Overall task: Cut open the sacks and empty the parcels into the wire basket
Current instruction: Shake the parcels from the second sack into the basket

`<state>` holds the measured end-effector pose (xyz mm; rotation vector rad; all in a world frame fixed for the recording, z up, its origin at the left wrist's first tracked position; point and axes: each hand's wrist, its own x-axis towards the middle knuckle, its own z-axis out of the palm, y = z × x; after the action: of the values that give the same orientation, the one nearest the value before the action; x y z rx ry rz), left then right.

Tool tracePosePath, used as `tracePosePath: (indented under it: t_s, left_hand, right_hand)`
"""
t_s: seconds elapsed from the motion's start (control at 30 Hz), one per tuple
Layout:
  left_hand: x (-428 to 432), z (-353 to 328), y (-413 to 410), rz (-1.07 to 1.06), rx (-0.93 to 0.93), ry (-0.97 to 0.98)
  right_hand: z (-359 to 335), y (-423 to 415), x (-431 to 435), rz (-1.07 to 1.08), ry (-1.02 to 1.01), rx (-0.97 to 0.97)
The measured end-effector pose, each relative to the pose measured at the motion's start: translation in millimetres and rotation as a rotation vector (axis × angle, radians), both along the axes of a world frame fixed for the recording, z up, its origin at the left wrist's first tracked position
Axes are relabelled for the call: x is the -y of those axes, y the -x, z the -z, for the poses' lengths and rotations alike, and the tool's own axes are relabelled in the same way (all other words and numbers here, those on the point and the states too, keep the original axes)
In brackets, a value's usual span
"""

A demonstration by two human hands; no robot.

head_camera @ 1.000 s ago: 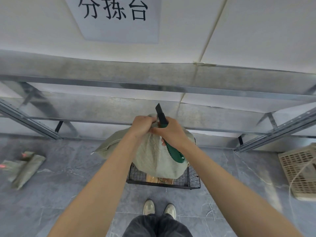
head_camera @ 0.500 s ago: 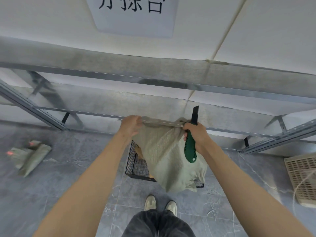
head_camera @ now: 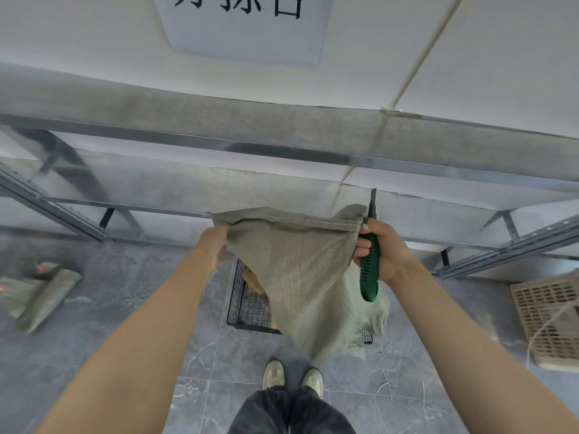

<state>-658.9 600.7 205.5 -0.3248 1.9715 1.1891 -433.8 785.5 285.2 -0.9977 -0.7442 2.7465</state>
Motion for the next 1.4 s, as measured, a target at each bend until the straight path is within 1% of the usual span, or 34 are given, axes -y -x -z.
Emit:
tracePosePath:
  t_s: [0.13,0.23,0.3,0.37,0.4,0.47,0.53,0.63,0.73,0.87,1.0,1.13,1.27,1.33,1.4]
  left_hand:
    - [2,2,24,-0.107,-0.069,0.038]
    - [14,7,38,-0.205,-0.025,0.004]
    - [23,13,43,-0.21,0.011,-0.018]
    - [26,17,46,-0.212,0.0,-0.027]
    - [25,18,46,-0.238,0.0,-0.039]
    - [19,14,45,-0.267,-0.012,-0.067]
    - [9,7,42,-0.242,-0.039,-0.075]
    - [-4,-4,37,-0.233,-0.087,-0.107]
    - [-15,-14,34,-0.245,-0.132,-0.126]
    - [-25,-32,25,-0.236,-0.19,-0.146]
    - [-27,-52,14,-0.218,-0.291,-0.139]
    - [-32,-87,0,-0.166,-0.538,-0.105]
    - [-42,-129,-6,-0.178,-0.712,-0.16]
    - [-45,-141,-12,-0.179,-0.775,-0.153]
    - [-46,-146,-19,-0.162,-0.815,-0.127]
  right_hand:
    - [-4,3,-6,-0.113,0.189,-0.335]
    - [-9,3,-20,-0.084,0.19,-0.342]
    - [-7,5,-28,-0.08,0.204,-0.378]
    - [-9,9,-30,-0.09,0.197,-0.409]
    - [-11,8,-33,-0.066,0.132,-0.367]
    - [-20,3,-39,0.011,-0.012,-0.181]
    - [-27,-1,-44,0.12,-0.128,0.03]
    - [-22,-12,-57,0.265,-0.194,0.281]
    - [-13,-24,-65,0.355,-0.25,0.447]
    - [-12,-32,-70,0.379,-0.444,0.626]
    - [-24,-39,-72,0.451,-0.563,0.717]
    - [-45,-47,-74,0.483,-0.781,0.798]
    - [-68,-49,-80,0.603,-1.001,0.78]
    - [-71,-50,-80,0.658,-1.061,0.764]
    - [-70,-52,-81,0.646,-1.085,0.765]
